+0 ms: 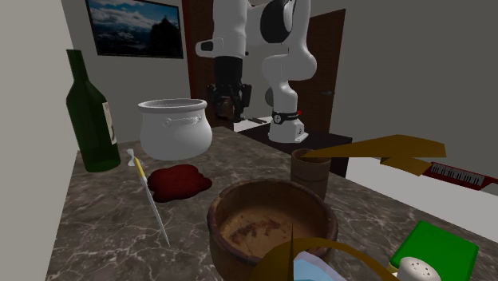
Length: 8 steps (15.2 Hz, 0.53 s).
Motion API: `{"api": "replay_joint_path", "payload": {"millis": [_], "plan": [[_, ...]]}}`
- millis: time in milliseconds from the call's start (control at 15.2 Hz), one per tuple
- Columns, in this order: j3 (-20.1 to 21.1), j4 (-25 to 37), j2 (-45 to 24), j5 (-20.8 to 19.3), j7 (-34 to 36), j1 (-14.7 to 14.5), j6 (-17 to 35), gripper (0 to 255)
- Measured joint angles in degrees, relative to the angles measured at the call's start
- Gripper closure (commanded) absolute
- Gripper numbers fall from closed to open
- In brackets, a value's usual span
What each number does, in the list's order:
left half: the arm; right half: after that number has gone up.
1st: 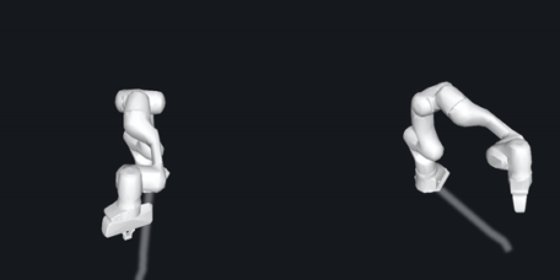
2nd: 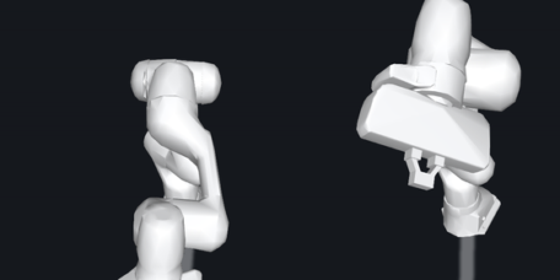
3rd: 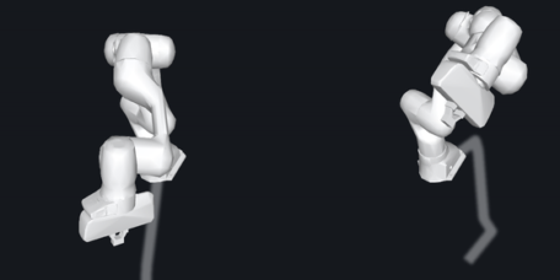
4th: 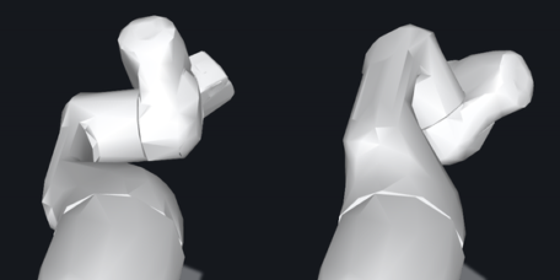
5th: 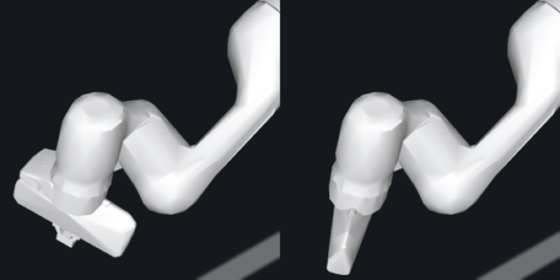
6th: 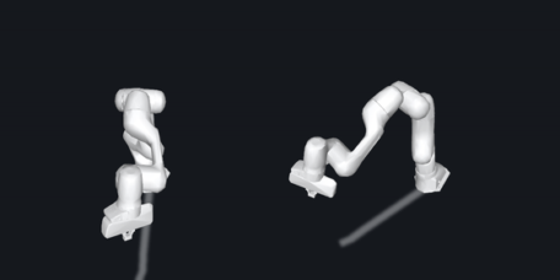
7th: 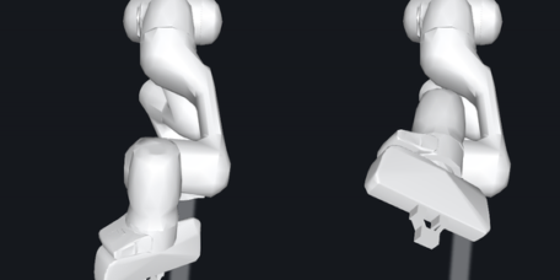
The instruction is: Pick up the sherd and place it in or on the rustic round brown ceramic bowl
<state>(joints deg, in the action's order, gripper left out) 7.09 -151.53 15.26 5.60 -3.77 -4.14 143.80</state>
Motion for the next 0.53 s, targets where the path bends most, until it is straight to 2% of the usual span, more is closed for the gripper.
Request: {"api": "replay_joint_path", "payload": {"millis": [198, 528], "plan": [[0.4, 1.51, 0.58, -0.12, 0.76, -0.18, -2.07, 255], [4.28, 8.75, -6.51, -1.8, 7.31, -1.51, -2.07, 255]]}}
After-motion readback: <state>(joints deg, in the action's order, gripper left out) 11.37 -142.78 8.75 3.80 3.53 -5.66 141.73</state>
